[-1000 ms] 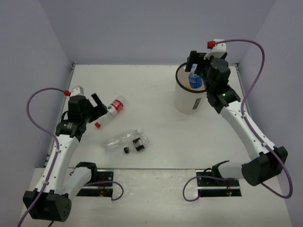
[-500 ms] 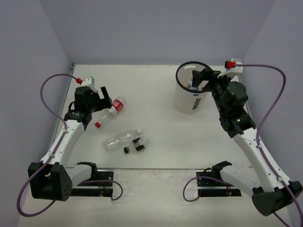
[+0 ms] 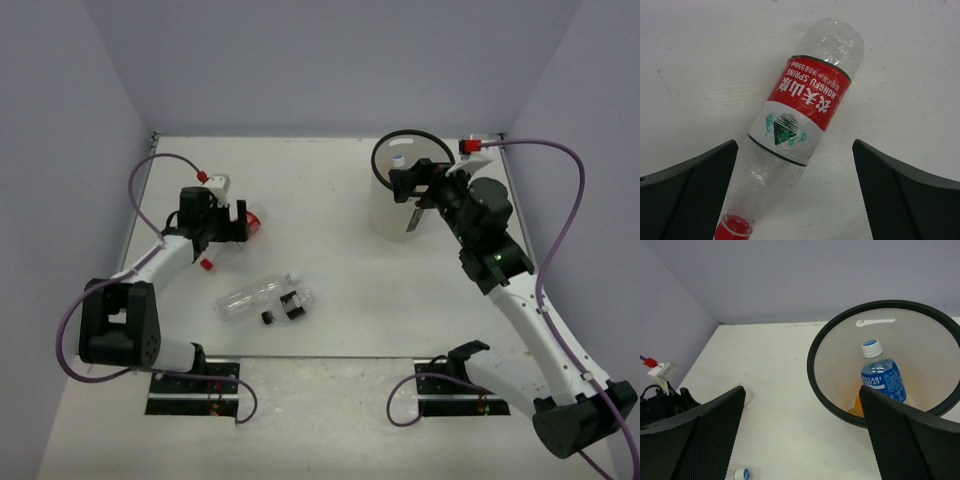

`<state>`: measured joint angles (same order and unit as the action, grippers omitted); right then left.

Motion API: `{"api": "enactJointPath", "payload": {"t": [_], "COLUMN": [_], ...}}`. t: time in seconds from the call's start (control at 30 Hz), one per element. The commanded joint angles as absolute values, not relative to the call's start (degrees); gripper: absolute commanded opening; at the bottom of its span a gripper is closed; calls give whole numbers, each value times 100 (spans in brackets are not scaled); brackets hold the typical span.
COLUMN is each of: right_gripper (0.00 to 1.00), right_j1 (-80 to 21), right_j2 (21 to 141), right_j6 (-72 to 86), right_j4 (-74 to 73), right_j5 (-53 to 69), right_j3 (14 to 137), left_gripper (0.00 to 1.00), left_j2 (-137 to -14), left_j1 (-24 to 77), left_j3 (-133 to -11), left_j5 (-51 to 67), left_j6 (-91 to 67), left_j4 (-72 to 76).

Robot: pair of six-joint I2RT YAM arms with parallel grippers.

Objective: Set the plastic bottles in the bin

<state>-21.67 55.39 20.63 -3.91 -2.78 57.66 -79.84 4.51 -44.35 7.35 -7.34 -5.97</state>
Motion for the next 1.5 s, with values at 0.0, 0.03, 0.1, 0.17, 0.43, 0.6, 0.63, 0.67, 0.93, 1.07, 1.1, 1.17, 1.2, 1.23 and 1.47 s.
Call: {"api": "enactJointPath", "payload": {"t": [0.0,0.03,0.1,0.17,0.43,0.6,0.63,0.67,0.93,1.07,1.1,1.17,1.2,1.23,1.47], "right_gripper": [99,99,99,99,99,99,99,99,99,99,99,99,99,99,99], "right_j1": [-2153,-2153,-2161,-2162,-2171,-2366,-2477,-2683,-3777,-3959,-4000,-4067,-4138,-4183,-4511], "right_j2": [5411,5393,5356,5313,5012,4655,4641,4636,4801,4822,4832,4879,4891,4918,5305], "right_j6": [2092,2086,1980,1973,2496,2867,2900,2937,3558,3757,3731,3659,3610,3509,3228], "right_j4": [-443,-419,-467,-582,-1091,-770,-713,-658,1570,2516,2610,2531,2485,2468,1698], "right_j5": [-57,-35,35,103,774,1367,1432,1432,2267,2513,2462,2334,2264,2203,1354], "right_j3": [5573,5567,5499,5480,5151,4825,4817,4830,4371,4074,4063,4100,4122,4126,4511], "left_gripper": [100,100,98,93,40,33,32,32,35,33,31,31,31,31,31], "left_j2": [-8575,-8601,-8989,-9217,-8565,-7884,-7666,-7341,-5145,-5269,-5346,-5452,-5506,-5535,-5566], "left_j1": [422,422,422,422,422,418,431,476,1880,2345,2427,2662,2759,2860,3414], "left_j3": [-4702,-4706,-4751,-4834,-4815,-4929,-4948,-4957,-3726,-3336,-3244,-3231,-3253,-3265,-3481], "left_j5": [669,656,466,525,887,1453,1676,2015,2978,3850,4012,4068,4015,3953,3776], "left_j6": [-711,-747,-810,-824,-737,-850,-887,-947,-1862,-2732,-2903,-2986,-2940,-2917,-2758], "left_j4": [-694,-701,-737,-765,-468,-398,-361,-342,1452,2304,2494,2661,2618,2606,2338]}}
